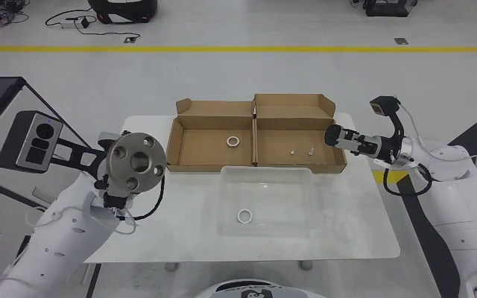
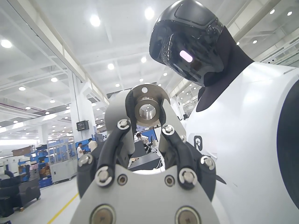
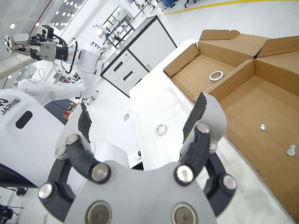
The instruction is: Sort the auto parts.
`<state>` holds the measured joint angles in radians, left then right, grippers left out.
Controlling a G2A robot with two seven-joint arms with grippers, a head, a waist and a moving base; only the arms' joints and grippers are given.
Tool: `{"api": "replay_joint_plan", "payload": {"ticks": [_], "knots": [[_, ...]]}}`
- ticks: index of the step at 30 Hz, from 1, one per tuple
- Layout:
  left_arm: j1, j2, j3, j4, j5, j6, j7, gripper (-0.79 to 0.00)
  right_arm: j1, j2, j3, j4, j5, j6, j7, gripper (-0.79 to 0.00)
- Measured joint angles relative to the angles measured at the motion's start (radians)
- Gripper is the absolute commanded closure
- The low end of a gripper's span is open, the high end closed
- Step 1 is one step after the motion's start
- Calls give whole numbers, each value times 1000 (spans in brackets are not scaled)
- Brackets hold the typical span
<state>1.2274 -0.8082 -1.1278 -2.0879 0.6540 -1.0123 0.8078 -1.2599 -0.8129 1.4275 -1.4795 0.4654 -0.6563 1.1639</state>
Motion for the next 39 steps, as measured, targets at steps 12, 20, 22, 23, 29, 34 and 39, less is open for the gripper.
{"api": "replay_joint_plan", "payload": {"ticks": [12, 20, 22, 23, 29, 34, 39], "knots": [[33, -47, -9, -13, -111, 0, -1, 0, 0, 0, 0, 0, 0, 0, 0, -785], [49, -50, -52, 34, 15, 0, -84, 0, 0, 0, 0, 0, 0, 0, 0, -785], [54, -48, -68, 44, 41, 0, -122, 0, 0, 0, 0, 0, 0, 0, 0, -785], [58, -47, -80, 50, 58, 0, -150, 0, 0, 0, 0, 0, 0, 0, 0, -785], [82, -46, -128, 42, 93, 0, -229, 0, 0, 0, 0, 0, 0, 0, 0, -785], [94, -50, -117, 1, 27, 0, -174, 0, 0, 0, 0, 0, 0, 0, 0, -785], [87, -49, -86, -30, -41, 0, -124, 0, 0, 0, 0, 0, 0, 0, 0, -785]]}}
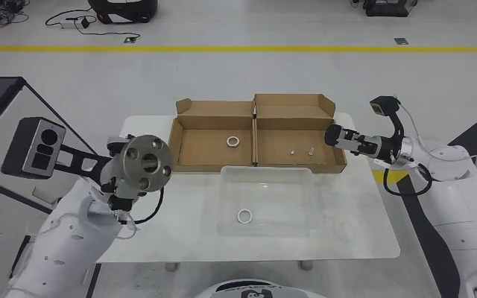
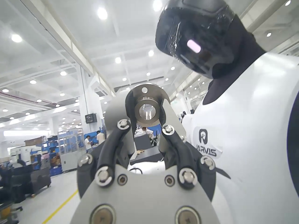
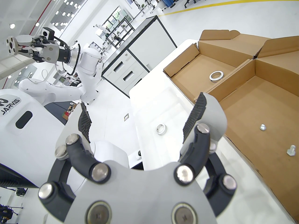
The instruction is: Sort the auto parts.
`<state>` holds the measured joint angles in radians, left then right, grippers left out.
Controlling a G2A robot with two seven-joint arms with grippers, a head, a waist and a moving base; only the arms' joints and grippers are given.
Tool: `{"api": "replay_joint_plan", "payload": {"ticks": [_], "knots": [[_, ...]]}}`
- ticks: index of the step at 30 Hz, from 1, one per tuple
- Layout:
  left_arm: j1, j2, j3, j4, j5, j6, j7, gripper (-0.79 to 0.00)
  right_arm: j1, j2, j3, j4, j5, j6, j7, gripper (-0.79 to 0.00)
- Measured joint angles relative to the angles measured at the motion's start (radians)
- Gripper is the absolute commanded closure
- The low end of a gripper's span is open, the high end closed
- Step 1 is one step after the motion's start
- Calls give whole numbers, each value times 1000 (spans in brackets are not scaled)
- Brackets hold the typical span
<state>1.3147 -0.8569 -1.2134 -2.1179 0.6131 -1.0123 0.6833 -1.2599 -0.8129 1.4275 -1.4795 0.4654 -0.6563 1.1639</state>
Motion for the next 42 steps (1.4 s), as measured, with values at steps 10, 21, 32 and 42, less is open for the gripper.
{"api": "replay_joint_plan", "payload": {"ticks": [10, 21, 32, 42], "knots": [[-9, 10, 10, 18, 11, 0, -34, 0, 0, 0, 0, 0, 0, 0, 0, -785], [11, 14, 14, 38, -7, 0, -57, 0, 0, 0, 0, 0, 0, 0, 0, -785], [9, 11, 14, 27, -12, 34, -89, 0, 0, 0, 0, 0, 0, 0, 0, -785], [-88, -10, 31, 48, -84, 248, -344, 0, 0, 0, 0, 0, 0, 0, 0, -785]]}}
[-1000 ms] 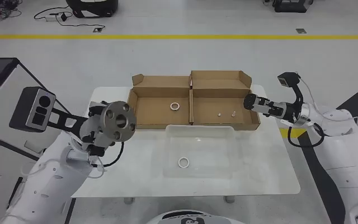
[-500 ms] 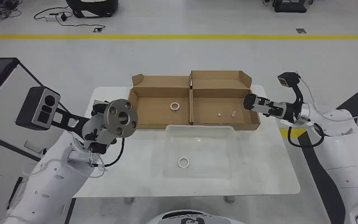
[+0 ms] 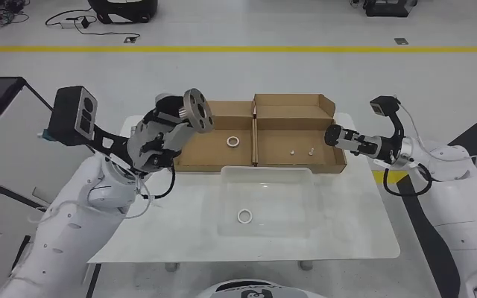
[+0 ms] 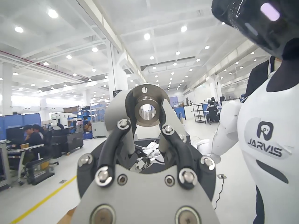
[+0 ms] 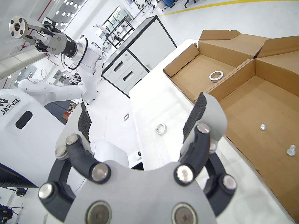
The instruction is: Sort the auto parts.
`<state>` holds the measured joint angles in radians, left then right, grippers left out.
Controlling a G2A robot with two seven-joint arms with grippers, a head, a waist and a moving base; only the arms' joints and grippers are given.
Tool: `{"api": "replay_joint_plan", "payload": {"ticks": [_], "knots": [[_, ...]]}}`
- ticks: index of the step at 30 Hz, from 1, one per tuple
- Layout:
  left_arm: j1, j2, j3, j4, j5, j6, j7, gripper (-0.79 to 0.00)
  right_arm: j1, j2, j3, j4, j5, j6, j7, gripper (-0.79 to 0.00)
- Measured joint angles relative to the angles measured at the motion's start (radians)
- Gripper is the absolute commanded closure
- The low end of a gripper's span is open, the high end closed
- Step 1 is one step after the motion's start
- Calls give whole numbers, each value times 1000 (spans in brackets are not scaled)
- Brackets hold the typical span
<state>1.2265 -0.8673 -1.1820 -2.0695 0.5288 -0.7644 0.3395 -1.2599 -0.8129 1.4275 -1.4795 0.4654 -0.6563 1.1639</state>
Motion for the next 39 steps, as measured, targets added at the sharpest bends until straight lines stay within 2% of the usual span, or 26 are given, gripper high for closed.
{"api": "replay_joint_plan", "payload": {"ticks": [5, 9, 16, 20, 23, 29, 39], "knots": [[-11, -10, 34, 29, 50, 30, -107, 0, 0, 0, 0, 0, 0, 0, 0, -785], [-49, -22, 47, 32, 71, 60, -138, 0, 0, 0, 0, 0, 0, 0, 0, -785], [-241, -56, 124, 118, 141, 116, -276, 0, 0, 0, 0, 0, 0, 0, 0, -785], [-353, -85, 201, 220, 187, 161, -350, 0, 0, 0, 0, 0, 0, 0, 0, -785], [-403, -103, 254, 301, 240, 181, -397, 0, 0, 0, 0, 0, 0, 0, 0, -785], [-428, -122, 322, 430, 379, 209, -500, 0, 0, 0, 0, 0, 0, 0, 0, -785], [-442, -143, 368, 532, 538, 252, -602, 0, 0, 0, 0, 0, 0, 0, 0, -785]]}}
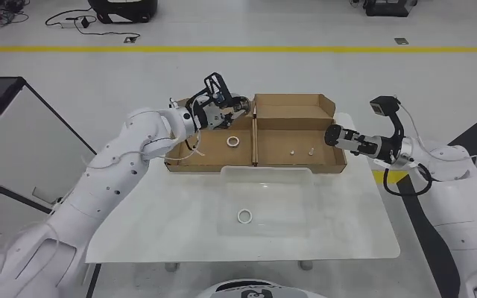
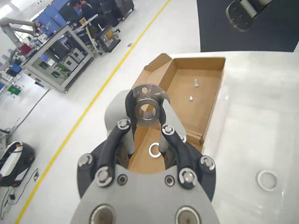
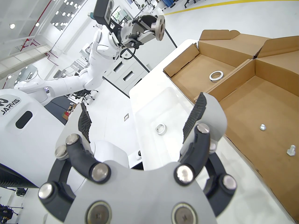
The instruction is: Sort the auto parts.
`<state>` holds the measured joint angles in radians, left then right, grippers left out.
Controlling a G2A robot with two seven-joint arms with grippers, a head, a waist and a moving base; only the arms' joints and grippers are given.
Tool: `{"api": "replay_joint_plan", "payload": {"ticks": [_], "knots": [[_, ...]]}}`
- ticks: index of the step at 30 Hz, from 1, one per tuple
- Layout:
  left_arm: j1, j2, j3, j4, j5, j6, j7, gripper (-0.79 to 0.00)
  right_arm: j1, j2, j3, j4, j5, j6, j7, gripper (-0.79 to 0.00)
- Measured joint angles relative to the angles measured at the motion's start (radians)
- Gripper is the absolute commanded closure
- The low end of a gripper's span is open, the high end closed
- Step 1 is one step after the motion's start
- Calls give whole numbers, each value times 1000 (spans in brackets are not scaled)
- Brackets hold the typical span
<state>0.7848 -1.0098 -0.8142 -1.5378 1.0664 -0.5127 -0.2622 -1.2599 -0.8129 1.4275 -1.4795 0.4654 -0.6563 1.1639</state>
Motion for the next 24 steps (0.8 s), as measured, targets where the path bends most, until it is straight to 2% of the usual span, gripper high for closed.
{"api": "replay_joint_plan", "payload": {"ticks": [7, 17, 24], "knots": [[-51, -35, 54, 95, 33, 13, -17, 0, 0, 0, 0, 0, 0, 0, 0, -785], [-168, -116, 180, 291, 83, -7, -54, 0, 0, 0, 0, 0, 0, 0, 0, -785], [-211, -160, 238, 422, 126, -25, -92, 0, 0, 0, 0, 0, 0, 0, 0, -785]]}}
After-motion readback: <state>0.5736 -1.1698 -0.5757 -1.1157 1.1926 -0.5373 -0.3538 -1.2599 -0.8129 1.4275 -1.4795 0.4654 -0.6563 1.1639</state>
